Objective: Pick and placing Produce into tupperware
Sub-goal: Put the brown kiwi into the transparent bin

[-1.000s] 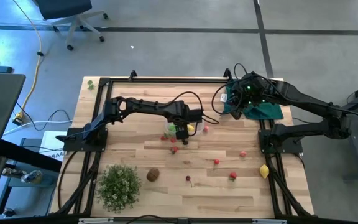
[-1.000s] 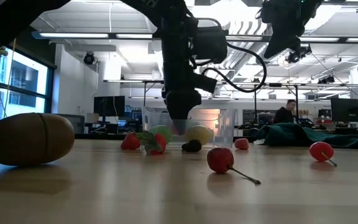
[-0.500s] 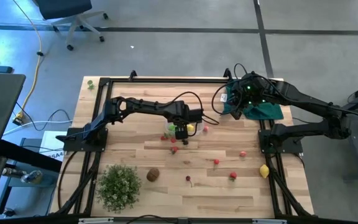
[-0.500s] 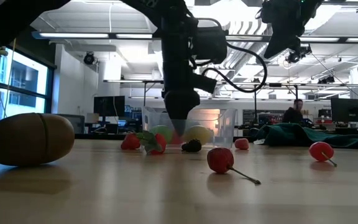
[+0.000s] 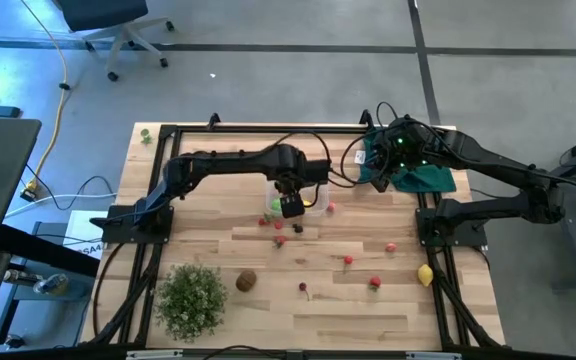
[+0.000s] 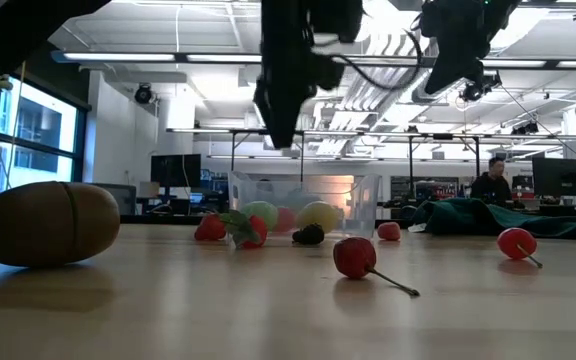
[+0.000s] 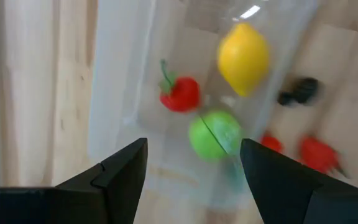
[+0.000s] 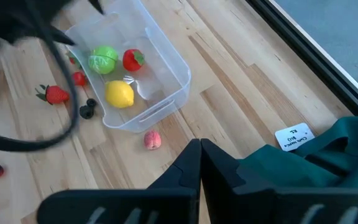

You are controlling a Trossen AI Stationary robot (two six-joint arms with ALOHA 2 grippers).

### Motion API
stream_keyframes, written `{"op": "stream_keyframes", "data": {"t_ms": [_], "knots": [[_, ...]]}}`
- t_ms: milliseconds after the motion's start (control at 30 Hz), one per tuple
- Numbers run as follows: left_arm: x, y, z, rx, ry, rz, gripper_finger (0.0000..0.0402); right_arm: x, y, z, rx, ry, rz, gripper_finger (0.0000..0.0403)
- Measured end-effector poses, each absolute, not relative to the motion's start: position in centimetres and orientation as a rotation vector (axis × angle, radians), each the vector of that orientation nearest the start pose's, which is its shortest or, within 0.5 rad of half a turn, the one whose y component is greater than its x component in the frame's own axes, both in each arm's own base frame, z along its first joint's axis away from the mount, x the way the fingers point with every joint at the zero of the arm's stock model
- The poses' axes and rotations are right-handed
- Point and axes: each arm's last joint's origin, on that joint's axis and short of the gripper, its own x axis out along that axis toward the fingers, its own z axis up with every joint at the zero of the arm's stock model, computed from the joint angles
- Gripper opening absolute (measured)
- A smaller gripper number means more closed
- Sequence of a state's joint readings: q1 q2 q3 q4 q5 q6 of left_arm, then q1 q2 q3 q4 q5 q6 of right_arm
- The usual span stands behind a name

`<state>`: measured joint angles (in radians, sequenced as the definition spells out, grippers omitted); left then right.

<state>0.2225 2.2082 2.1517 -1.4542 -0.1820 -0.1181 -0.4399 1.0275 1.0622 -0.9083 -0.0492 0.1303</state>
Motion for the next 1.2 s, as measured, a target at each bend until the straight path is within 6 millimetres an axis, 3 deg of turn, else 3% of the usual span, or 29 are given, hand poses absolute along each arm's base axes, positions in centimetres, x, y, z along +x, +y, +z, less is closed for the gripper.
{"op": "stream_keyframes", "data": {"t_ms": [167, 333, 433, 633, 800, 900, 1033, 1200], "knots": [[41.3, 9.3, 30.4, -0.159, 1.460, 0.364, 0.0248, 17.1, -7.9, 32.4, 0.334, 0.830, -0.422, 0.0000], [40.3, 8.3, 33.0, -0.165, 1.392, 0.333, 0.0248, 17.1, -7.9, 32.4, 0.334, 0.829, -0.421, 0.0000], [39.5, 7.9, 33.6, -0.168, 1.387, 0.327, 0.0248, 17.1, -7.9, 32.4, 0.333, 0.829, -0.421, 0.0000], [37.1, 6.1, 32.3, -0.192, 1.490, 0.329, 0.0248, 17.1, -7.9, 32.4, 0.333, 0.829, -0.421, 0.0000], [33.9, 2.8, 29.7, -0.241, 1.614, 0.353, 0.0248, 17.1, -7.9, 32.4, 0.334, 0.830, -0.421, 0.0000], [32.6, 0.5, 28.6, -0.311, 1.583, 0.390, 0.0248, 17.1, -7.9, 32.4, 0.334, 0.830, -0.421, 0.0000], [31.7, -2.7, 27.2, -0.434, 1.510, 0.467, 0.0248, 17.1, -7.9, 32.4, 0.334, 0.829, -0.421, 0.0000], [32.1, -5.6, 26.2, -0.643, 1.447, 0.550, 0.0248, 17.1, -7.9, 32.4, 0.334, 0.829, -0.421, 0.0000]]}}
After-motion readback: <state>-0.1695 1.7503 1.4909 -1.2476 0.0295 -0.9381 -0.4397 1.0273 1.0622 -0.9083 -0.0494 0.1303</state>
